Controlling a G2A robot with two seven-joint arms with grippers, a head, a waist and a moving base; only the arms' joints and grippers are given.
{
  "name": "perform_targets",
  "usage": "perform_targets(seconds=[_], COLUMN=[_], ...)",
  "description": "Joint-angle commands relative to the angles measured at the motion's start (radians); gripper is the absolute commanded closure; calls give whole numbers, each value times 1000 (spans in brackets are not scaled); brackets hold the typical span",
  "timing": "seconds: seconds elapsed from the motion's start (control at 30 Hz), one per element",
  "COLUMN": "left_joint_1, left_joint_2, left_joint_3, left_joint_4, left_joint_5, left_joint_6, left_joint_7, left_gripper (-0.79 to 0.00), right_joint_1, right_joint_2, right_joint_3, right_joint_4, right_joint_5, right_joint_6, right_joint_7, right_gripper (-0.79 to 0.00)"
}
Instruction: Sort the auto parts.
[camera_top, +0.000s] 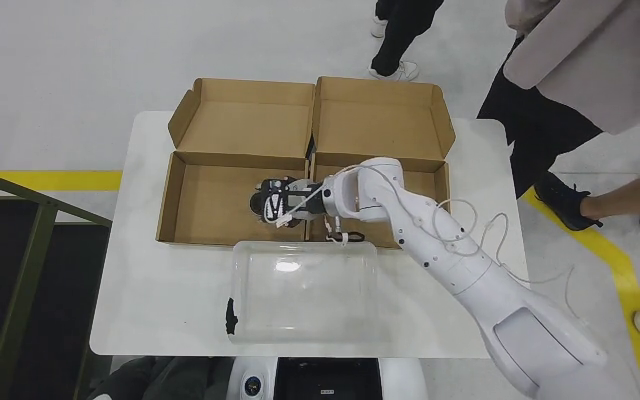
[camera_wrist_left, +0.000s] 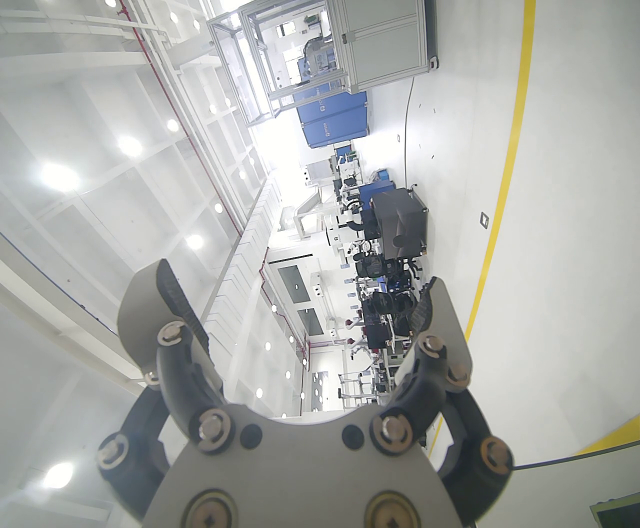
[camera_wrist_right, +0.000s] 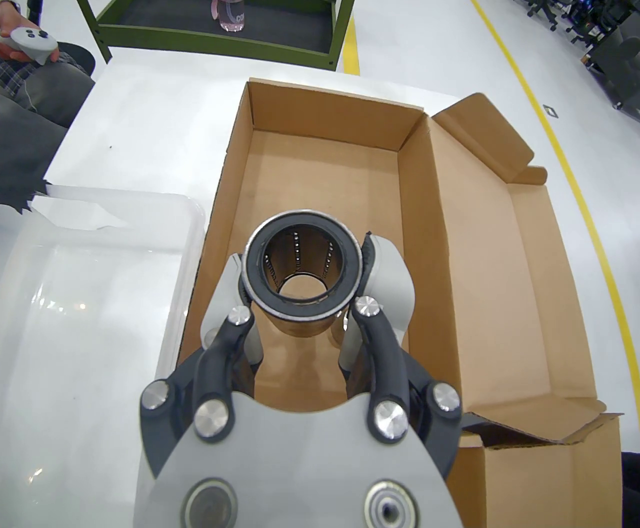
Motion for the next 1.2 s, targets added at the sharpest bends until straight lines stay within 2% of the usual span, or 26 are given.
perform_targets(seconds=[0.0, 0.63, 0.8, 0.97, 1.17], left_joint_1=[0, 0, 0, 0, 0], left_joint_2=[0, 0, 0, 0, 0], left_joint_3=[0, 0, 0, 0, 0], left_joint_4=[0, 0, 0, 0, 0], left_joint_5=[0, 0, 0, 0, 0], left_joint_6=[0, 0, 0, 0, 0], left_joint_7=[0, 0, 0, 0, 0], left_gripper=[-785, -785, -785, -785, -785], right_joint_1=[7, 47, 55, 58, 59], right_joint_2=[-6, -59, -68, -76, -86], right_joint_3=[-8, -73, -80, -84, -92], right_joint_4=[20, 173, 195, 214, 231], right_joint_5=[2, 2, -4, -12, -22], right_joint_6=[-3, -14, -19, -20, -20], right_joint_7=[0, 14, 20, 24, 30], right_gripper=[0, 0, -31, -111, -157])
